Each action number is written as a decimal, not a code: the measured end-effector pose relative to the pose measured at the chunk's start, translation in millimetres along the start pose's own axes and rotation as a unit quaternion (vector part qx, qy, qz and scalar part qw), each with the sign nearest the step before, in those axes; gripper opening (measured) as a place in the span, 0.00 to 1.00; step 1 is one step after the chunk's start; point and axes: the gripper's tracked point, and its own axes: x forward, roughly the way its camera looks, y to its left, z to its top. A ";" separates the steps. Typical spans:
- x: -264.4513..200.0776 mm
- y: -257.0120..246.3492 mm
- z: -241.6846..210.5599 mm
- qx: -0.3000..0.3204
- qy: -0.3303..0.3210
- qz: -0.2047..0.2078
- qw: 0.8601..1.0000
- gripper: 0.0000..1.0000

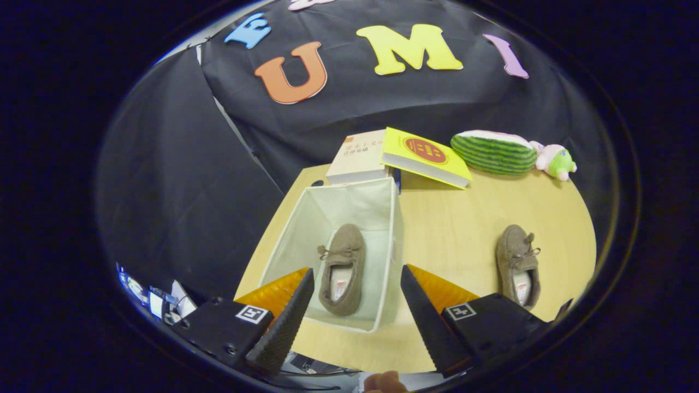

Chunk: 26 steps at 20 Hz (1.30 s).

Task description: Open the storage box then place both shoes into the box .Put the left shoe in first, then the right shoe, with the right side of both shoes facing outward in a uniform manner.

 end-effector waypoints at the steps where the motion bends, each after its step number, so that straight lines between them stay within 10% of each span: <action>1: -3.7 -11.4 -0.6 0.000 0.001 -0.006 1.000 1.00; 23: 6.2 -292.6 -70.0 0.056 0.143 -0.174 0.973 1.00; 26: 10.3 -320.0 -65.1 0.038 0.136 -0.226 0.964 0.88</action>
